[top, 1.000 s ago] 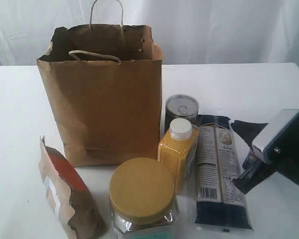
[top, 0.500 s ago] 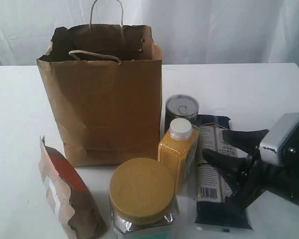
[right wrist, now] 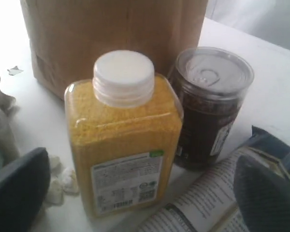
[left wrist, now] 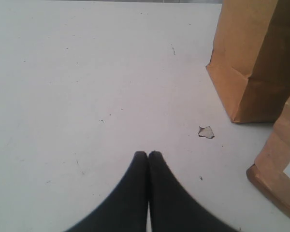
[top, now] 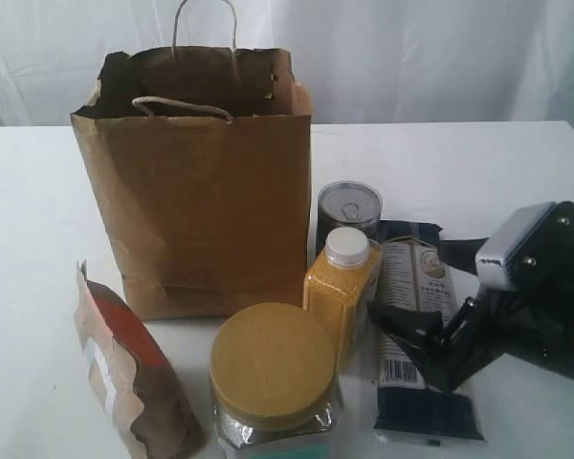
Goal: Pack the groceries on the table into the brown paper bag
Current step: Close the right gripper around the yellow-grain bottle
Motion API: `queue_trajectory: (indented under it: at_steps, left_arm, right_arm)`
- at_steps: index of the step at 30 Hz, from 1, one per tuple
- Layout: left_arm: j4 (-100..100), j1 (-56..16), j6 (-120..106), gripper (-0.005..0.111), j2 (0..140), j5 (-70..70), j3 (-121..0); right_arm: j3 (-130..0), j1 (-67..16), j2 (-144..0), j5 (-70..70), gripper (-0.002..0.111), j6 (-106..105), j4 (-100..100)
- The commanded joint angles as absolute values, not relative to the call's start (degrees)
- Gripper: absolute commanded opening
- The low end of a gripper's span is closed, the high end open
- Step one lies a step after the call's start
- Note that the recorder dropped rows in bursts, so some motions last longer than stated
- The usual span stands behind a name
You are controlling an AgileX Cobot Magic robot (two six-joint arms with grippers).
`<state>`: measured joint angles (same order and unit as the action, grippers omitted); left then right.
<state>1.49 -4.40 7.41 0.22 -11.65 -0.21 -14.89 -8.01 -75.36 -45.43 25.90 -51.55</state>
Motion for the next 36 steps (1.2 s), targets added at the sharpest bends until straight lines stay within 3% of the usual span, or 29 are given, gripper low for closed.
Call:
queue_trajectory:
  at_steps: [1,5,26,28,32,36]
  left_arm:
    - [1.87,-4.75,7.43,0.000,0.00,-11.52,0.00]
    - [1.87,-4.75,7.43,0.000,0.00,-11.52,0.00]
    - [1.87,-4.75,7.43,0.000,0.00,-11.52,0.00]
    - [1.87,-4.75,7.43,0.000,0.00,-11.52,0.00]
    - [1.87,-4.75,7.43,0.000,0.00,-11.52,0.00]
    - [1.87,-4.75,7.43,0.000,0.00,-11.52,0.00]
  right_arm:
    - [-16.90,-8.26,-76.93,-54.19,0.096,26.05,-47.89]
    - [-16.90,-8.26,-76.93,-54.29,0.096,41.33,-45.04]
    - [-16.78,-8.26,-76.93,-53.36,0.096,44.14,-53.40]
    - [-16.78,-8.26,-77.08,-52.94,0.096,41.60,-53.79]
    - [-18.12,-8.26,-84.34,-56.03,0.096,12.15,-53.79]
    - [-21.24,-8.26,-92.35,-57.48,0.096,11.56,-52.69]
